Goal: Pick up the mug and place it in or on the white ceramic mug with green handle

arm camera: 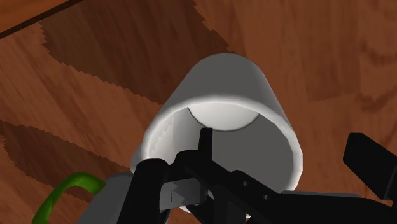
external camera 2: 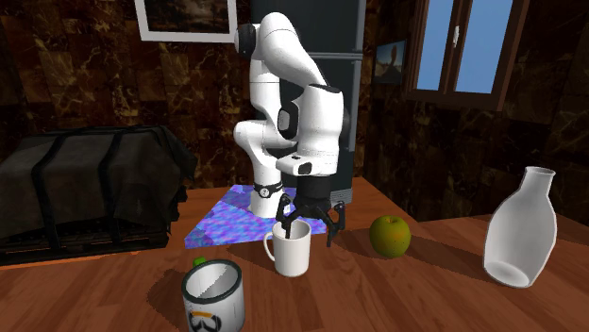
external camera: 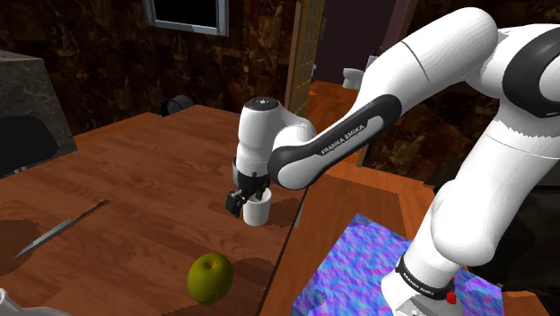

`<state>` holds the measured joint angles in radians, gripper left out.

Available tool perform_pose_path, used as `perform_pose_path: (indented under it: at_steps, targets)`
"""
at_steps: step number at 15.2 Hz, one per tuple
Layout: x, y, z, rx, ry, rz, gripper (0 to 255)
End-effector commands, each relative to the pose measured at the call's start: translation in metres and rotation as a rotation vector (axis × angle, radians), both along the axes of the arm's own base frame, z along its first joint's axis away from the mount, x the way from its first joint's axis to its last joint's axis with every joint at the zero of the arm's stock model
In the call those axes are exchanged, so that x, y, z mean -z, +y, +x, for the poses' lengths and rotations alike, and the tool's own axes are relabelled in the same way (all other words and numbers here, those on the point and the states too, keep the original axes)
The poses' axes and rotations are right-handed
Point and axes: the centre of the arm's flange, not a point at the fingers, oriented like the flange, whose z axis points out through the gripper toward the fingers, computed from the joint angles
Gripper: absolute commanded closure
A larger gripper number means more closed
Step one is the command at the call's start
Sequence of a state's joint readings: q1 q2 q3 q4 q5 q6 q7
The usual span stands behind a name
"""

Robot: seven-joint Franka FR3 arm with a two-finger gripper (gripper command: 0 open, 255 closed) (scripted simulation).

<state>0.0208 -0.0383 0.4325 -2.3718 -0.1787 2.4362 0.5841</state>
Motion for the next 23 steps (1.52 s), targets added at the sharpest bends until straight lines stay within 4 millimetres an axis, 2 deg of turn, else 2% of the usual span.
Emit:
perform_pose_path:
  at_steps: [1, 5, 6, 15, 23]
  targets:
    - [0.001, 0.000, 0.000, 0.000, 0.000, 0.000, 0]
    - [0.001, 0.000, 0.000, 0.000, 0.000, 0.000, 0]
    - [0.001, 0.000, 0.000, 0.000, 0.000, 0.000, 255]
    - [0.001, 0.000, 0.000, 0.000, 0.000, 0.000, 255]
    - [-0.041, 0.000, 0.000, 0.000, 0.000, 0.000, 255]
